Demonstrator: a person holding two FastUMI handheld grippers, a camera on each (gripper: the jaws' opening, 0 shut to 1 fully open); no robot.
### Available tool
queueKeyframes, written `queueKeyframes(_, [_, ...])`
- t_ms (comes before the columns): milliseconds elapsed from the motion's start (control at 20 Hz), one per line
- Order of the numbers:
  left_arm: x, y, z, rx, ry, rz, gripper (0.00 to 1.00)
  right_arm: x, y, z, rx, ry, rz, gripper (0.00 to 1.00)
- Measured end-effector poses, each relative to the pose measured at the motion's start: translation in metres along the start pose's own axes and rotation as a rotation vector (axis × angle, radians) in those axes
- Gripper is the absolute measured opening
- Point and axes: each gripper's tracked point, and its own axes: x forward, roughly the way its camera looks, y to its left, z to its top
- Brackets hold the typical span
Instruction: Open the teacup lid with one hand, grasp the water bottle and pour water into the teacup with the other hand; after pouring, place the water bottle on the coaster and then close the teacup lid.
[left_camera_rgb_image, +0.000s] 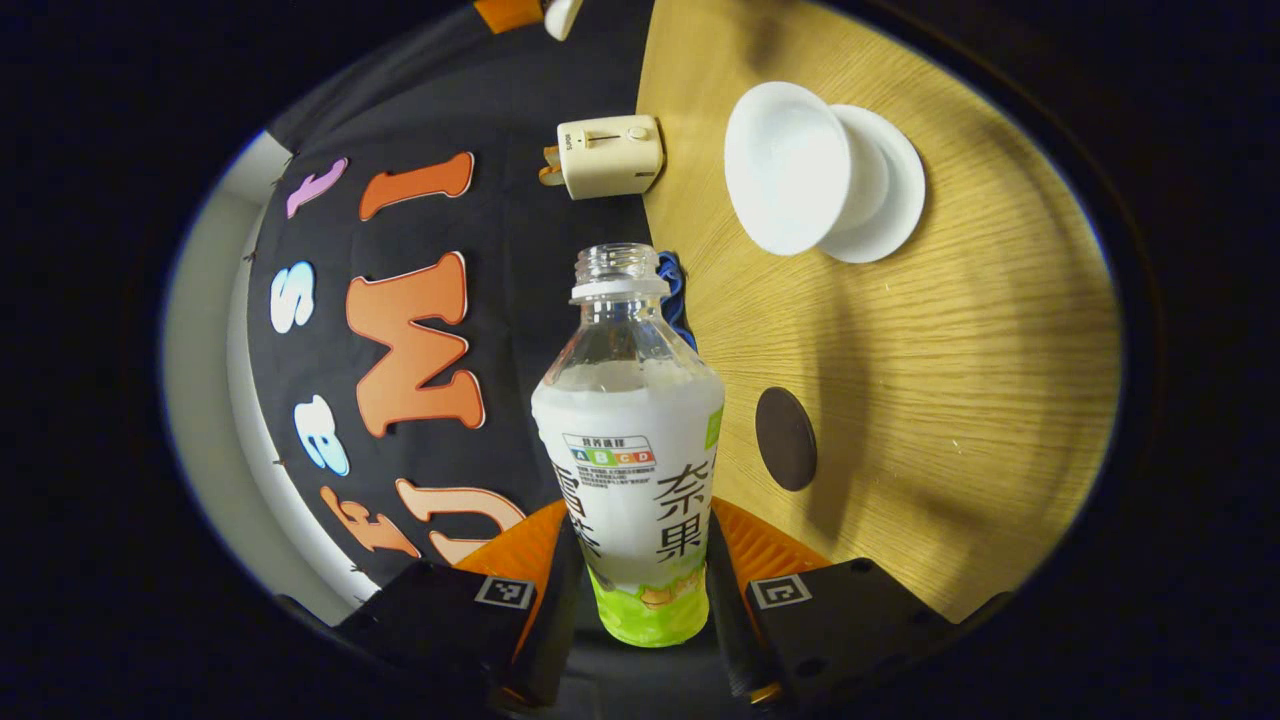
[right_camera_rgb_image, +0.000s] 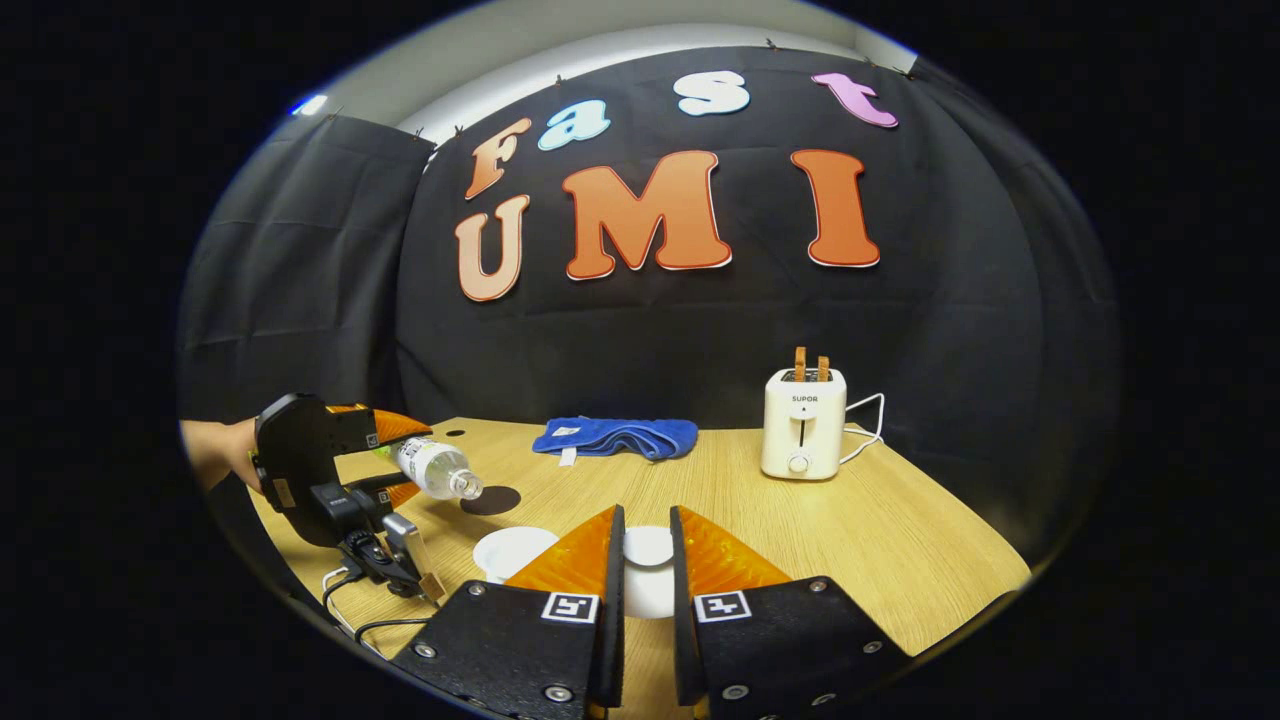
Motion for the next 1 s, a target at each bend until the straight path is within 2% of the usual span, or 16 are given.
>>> queueKeyframes(900, [-0.005,0.034,0.014,0.178,-0.021,0.061,0.63,-0.005,-0.007,-0.006,-0.014,0.004,0.001,0.20])
queueKeyframes(950, [-0.006,0.036,0.013,0.184,-0.023,0.066,0.66,-0.005,-0.007,-0.006,-0.014,0.005,0.002,0.21])
queueKeyframes(1000, [-0.007,0.037,0.011,0.190,-0.018,0.067,0.63,-0.005,-0.007,-0.006,-0.014,0.004,0.004,0.21])
